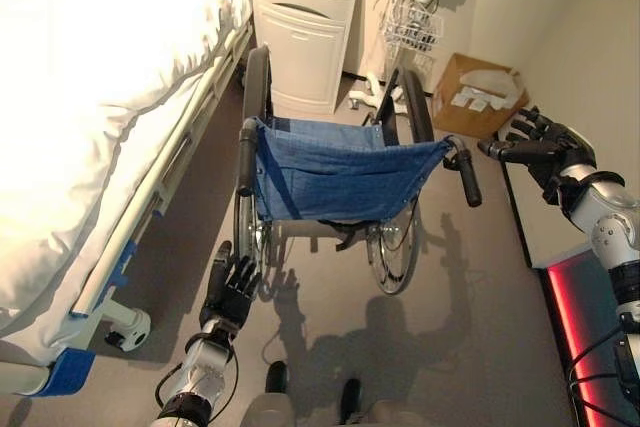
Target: Push the wheelchair next to the bed
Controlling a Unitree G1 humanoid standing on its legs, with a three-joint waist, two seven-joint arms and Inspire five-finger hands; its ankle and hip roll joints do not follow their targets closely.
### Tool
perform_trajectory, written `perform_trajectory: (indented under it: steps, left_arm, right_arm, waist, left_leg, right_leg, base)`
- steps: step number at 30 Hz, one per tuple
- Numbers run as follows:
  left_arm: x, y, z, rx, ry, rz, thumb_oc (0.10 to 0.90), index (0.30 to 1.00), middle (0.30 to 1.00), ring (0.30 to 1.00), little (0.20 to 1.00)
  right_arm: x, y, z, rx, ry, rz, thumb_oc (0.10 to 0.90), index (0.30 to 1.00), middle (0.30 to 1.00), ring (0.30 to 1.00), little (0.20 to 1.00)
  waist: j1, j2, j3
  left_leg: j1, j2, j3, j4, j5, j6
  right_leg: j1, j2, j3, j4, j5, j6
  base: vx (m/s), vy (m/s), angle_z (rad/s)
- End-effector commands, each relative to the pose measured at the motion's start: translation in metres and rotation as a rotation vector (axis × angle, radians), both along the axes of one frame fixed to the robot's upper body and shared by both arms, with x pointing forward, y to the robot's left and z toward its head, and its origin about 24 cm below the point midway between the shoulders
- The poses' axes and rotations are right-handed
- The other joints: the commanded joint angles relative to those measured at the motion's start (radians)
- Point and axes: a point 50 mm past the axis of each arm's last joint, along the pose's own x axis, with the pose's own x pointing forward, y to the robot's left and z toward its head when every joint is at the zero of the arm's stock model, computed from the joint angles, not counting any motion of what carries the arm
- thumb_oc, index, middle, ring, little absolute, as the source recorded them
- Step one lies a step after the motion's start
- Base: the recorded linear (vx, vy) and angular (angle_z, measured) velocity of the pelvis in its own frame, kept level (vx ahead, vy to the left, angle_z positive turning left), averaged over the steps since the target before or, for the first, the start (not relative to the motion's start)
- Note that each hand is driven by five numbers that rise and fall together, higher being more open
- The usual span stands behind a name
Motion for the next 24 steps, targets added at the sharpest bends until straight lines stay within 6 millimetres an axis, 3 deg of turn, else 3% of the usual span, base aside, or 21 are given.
perform_trajectory:
  steps: [1,6,13,14,16,18,20,21,24]
  left_arm:
    - [0.023,-0.009,0.02,-0.037,-0.164,-0.067,0.8,0.9,0.9,0.9,0.9]
    - [0.019,-0.013,0.014,-0.087,-0.142,-0.058,0.8,0.9,0.9,0.9,0.9]
    - [-0.001,-0.013,-0.008,0.018,0.05,-0.094,0.8,0.9,0.9,0.9,0.9]
    - [-0.007,-0.016,-0.015,0.044,0.1,-0.122,0.8,0.9,0.9,0.9,0.9]
    - [-0.012,-0.018,-0.02,0.094,0.148,-0.178,0.8,0.9,0.9,0.9,0.9]
    - [-0.023,-0.028,-0.031,0.153,0.204,-0.276,0.8,0.9,0.9,0.9,0.9]
    - [-0.03,-0.038,-0.037,0.169,0.23,-0.335,0.8,0.9,0.9,0.9,0.9]
    - [-0.034,-0.046,-0.042,0.181,0.251,-0.379,0.8,0.9,0.9,0.9,0.9]
    - [-0.037,-0.052,-0.044,0.254,0.263,-0.461,0.8,0.9,0.9,0.9,0.9]
  right_arm:
    - [-0.013,-0.028,0.049,0.044,-0.237,-0.058,0.8,0.9,0.9,0.9,0.9]
    - [-0.023,-0.04,0.023,0.119,-0.173,-0.057,0.8,0.9,0.9,0.9,0.9]
    - [-0.044,-0.042,-0.047,0.221,-0.027,-0.068,0.8,0.9,0.9,0.9,0.9]
    - [-0.049,-0.039,-0.065,0.25,0.001,-0.071,0.8,0.9,0.9,0.9,0.9]
    - [-0.052,-0.034,-0.082,0.284,0.016,-0.087,0.8,0.9,0.9,0.9,0.9]
    - [-0.065,-0.021,-0.118,0.337,0.032,-0.129,0.8,0.9,0.9,0.9,0.9]
    - [-0.077,-0.008,-0.148,0.394,0.056,-0.153,0.8,0.9,0.9,0.9,0.9]
    - [-0.084,0.01,-0.171,0.434,0.089,-0.153,0.8,0.9,0.9,0.9,0.9]
    - [-0.094,0.032,-0.194,0.487,0.126,-0.155,0.8,0.9,0.9,0.9,0.9]
  waist:
    - [0.007,0.031,-0.124]
    - [-0.004,0.023,-0.127]
    - [-0.017,0.017,-0.12]
    - [-0.02,0.02,-0.119]
    - [-0.022,0.025,-0.116]
    - [-0.024,0.042,-0.11]
    - [-0.025,0.058,-0.105]
    - [-0.025,0.072,-0.1]
    - [-0.026,0.088,-0.096]
  left_leg:
    - [0.039,0.017,0.067,0.058,-0.165,0.003]
    - [0.037,0.018,0.074,0.063,-0.174,0.004]
    - [0.026,0.023,0.083,0.071,-0.178,0.01]
    - [0.024,0.022,0.084,0.071,-0.179,0.014]
    - [0.024,0.022,0.087,0.071,-0.18,0.017]
    - [0.02,0.019,0.089,0.074,-0.181,0.023]
    - [0.019,0.016,0.091,0.076,-0.183,0.028]
    - [0.017,0.012,0.092,0.077,-0.183,0.031]
    - [0.011,0.008,0.089,0.081,-0.183,0.034]
  right_leg:
    - [-0.084,-0.019,0.04,0.129,-0.015,0.057]
    - [-0.09,-0.013,0.048,0.126,-0.013,0.058]
    - [-0.108,-0.005,0.061,0.133,-0.01,0.059]
    - [-0.113,-0.003,0.065,0.134,-0.01,0.058]
    - [-0.117,-0.002,0.068,0.138,-0.012,0.058]
    - [-0.126,-0.001,0.075,0.143,-0.014,0.057]
    - [-0.133,-0.002,0.079,0.148,-0.016,0.056]
    - [-0.137,-0.003,0.082,0.153,-0.02,0.054]
    - [-0.143,-0.003,0.087,0.159,-0.024,0.054]
  base:
    - [0.0,-0.051,-0.03]
    - [0.0,-0.028,-0.07]
    - [-0.01,-0.041,-0.04]
    - [-0.02,-0.016,-0.04]
    - [-0.01,-0.001,-0.07]
    - [-0.01,0.02,-0.13]
    - [-0.02,0.042,-0.12]
    - [-0.01,0.041,-0.02]
    - [-0.01,0.042,-0.03]
